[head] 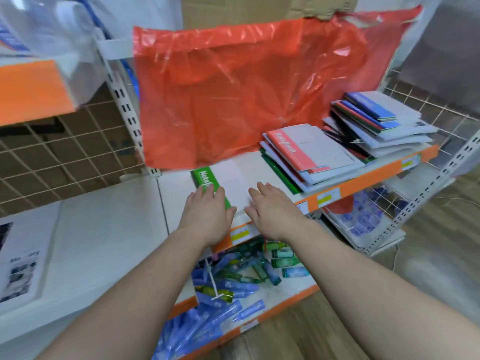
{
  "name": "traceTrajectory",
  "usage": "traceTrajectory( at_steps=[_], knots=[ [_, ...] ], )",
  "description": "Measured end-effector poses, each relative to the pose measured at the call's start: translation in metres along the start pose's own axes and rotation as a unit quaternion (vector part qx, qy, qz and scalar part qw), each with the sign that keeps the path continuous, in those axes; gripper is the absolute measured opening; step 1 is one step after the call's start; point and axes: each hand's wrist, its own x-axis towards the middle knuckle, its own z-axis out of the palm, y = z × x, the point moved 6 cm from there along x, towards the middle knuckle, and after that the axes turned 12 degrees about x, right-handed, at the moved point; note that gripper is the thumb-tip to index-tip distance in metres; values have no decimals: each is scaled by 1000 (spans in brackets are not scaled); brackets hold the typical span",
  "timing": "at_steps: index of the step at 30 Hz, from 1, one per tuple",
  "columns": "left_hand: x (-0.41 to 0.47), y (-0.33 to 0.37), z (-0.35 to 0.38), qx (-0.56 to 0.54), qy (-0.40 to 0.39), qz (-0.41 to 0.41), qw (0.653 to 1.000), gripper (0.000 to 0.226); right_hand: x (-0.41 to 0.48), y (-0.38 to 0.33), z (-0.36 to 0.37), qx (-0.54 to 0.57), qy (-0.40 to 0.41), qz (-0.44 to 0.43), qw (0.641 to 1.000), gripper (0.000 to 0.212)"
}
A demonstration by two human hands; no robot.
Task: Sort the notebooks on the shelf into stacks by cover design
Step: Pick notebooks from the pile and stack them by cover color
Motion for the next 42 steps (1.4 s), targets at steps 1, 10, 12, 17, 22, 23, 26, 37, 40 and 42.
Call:
traceTrajectory(
  at_steps=[1,10,12,17,22,23,26,37,40,42],
  knots=[
    [5,7,-1,5,1,5,1000,55,1,7,-3,1,1,1,1000,60],
    [63,27,-8,7,14,28,999,63,38,40,-32,-1,10,13,1000,61],
    [76,29,-11,1,20,34,999,65,50,45,-41,-7,18,18,1000,61],
    [97,34,-10,8,21,29,999,64,70,56,-49,-26,9,13,1000,61],
    [112,41,-8,10,10,-4,1000,63,92,74,-54,-32,3,-10,999,61],
    [113,43,-7,8,8,-14,1000,63,97,78,-55,-31,-1,-17,999,60],
    [113,53,-7,11,3,-46,999,61,104,88,-55,-41,-6,-44,998,55],
    [101,85,-8,-4,-29,-122,992,57,112,136,-65,-70,-19,63,995,63],
    [101,81,-9,-9,-33,-133,991,59,115,137,-63,-74,-29,63,995,63],
    [101,80,-9,-10,-36,-136,990,60,114,136,-65,-77,-38,71,994,62]
  ],
)
